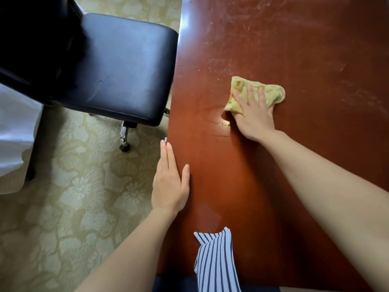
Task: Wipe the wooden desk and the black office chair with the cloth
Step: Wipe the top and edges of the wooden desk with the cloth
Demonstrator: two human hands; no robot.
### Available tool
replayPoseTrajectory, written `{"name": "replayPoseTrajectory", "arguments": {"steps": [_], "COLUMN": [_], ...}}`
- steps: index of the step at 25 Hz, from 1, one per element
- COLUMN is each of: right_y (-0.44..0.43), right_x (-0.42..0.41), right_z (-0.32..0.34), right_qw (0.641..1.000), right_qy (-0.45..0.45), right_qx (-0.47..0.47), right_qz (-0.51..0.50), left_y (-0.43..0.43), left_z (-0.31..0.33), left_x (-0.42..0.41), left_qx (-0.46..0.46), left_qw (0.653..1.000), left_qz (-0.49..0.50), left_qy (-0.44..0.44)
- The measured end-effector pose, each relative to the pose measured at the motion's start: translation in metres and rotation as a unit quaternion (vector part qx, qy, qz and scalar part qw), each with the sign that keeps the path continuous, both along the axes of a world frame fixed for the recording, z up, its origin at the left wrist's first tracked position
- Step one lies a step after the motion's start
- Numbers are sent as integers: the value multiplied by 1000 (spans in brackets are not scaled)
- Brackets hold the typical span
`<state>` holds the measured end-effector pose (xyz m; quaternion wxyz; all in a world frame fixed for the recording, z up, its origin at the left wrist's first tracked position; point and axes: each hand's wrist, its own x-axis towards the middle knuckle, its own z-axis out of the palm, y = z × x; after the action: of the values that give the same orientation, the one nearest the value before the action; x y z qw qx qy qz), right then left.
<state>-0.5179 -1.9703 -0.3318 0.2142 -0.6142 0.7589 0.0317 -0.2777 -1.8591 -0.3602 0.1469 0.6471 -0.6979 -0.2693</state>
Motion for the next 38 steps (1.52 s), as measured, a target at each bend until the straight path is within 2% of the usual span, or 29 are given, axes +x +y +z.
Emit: {"name": "replayPoseTrajectory", "arguments": {"steps": [3, 9, 13, 17, 22, 26, 29, 35, 38], "right_y": [-17, 25, 80, 130, 151, 131, 102, 29, 13], "right_x": [34, 90, 78, 30, -52, -106, -131, -128, -99], "right_z": [-2, -8, -8, -6, -1, -2, -1, 1, -2], "right_qw": [1000, 986, 972, 963, 984, 996, 996, 987, 986], "right_qy": [-11, -12, -42, -48, -24, 20, 31, 3, 20], "right_qx": [-10, -79, -103, -99, -91, -83, -70, -40, -34], "right_qz": [1, 144, 206, 245, 153, 24, -34, -158, -161], "left_y": [0, -1, -2, -2, -1, -1, -1, -1, -2], "left_z": [1, 2, 4, 6, 5, 3, 2, 3, 4], "left_x": [-1, 2, 3, 2, 2, 1, 0, -1, -2], "left_qx": [7, 12, 10, 7, 10, 9, 9, 16, 20], "left_qw": [1000, 1000, 1000, 1000, 1000, 1000, 999, 999, 999], "left_qz": [5, 8, 8, 7, 10, 11, 13, 14, 9], "left_qy": [1, 4, 4, -3, -22, -23, -28, -38, -30]}}
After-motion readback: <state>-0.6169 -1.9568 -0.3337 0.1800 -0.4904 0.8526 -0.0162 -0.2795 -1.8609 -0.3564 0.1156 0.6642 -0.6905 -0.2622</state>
